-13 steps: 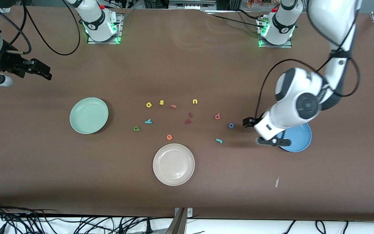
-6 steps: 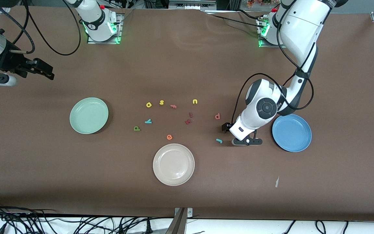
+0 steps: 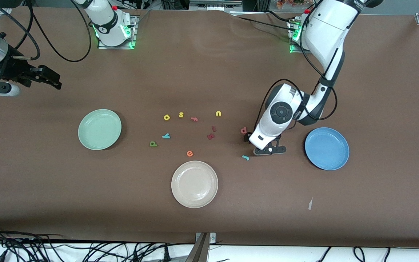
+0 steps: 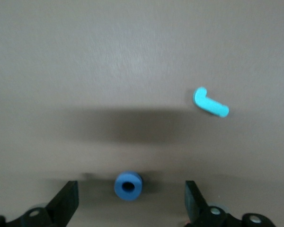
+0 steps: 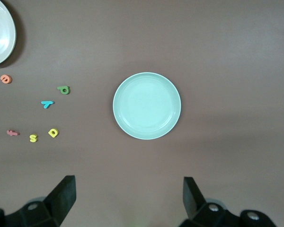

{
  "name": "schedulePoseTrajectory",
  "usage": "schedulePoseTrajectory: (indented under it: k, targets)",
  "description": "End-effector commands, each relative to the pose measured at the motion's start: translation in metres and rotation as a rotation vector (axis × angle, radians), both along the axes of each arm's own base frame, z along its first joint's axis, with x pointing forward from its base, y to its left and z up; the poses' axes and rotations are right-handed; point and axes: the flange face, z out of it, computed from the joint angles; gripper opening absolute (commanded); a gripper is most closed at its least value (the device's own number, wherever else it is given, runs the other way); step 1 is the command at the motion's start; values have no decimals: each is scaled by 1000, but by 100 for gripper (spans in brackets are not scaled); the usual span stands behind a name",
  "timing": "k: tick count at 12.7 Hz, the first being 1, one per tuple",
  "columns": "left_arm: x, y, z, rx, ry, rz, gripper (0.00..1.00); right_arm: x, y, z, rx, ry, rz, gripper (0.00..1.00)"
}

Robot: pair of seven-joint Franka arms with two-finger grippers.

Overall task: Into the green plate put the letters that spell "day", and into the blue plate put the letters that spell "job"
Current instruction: 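Move the left gripper down over the blue o letter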

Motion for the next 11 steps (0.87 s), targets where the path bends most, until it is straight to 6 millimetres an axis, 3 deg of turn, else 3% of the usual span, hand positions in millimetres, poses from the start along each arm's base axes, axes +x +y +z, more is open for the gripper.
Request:
schedulePoseTrajectory:
  k: [1, 5, 8, 9, 11]
  targets:
    - [-5, 1, -5, 25, -8, 3, 90, -3, 0, 6, 6, -11, 2, 100]
    - [-8, -1, -8, 30, 1, 0, 65, -3, 3, 5, 4, -8, 2, 100]
    - [-11, 0, -11, 34, 8, 0, 57, 0, 5, 1, 7, -2, -4, 100]
    - [-11, 0, -12, 35, 9, 0, 55, 4, 18, -10, 1, 15, 20, 100]
    - [-12, -1, -14, 36, 13, -2, 49, 21, 45, -54, -7, 77, 56, 100]
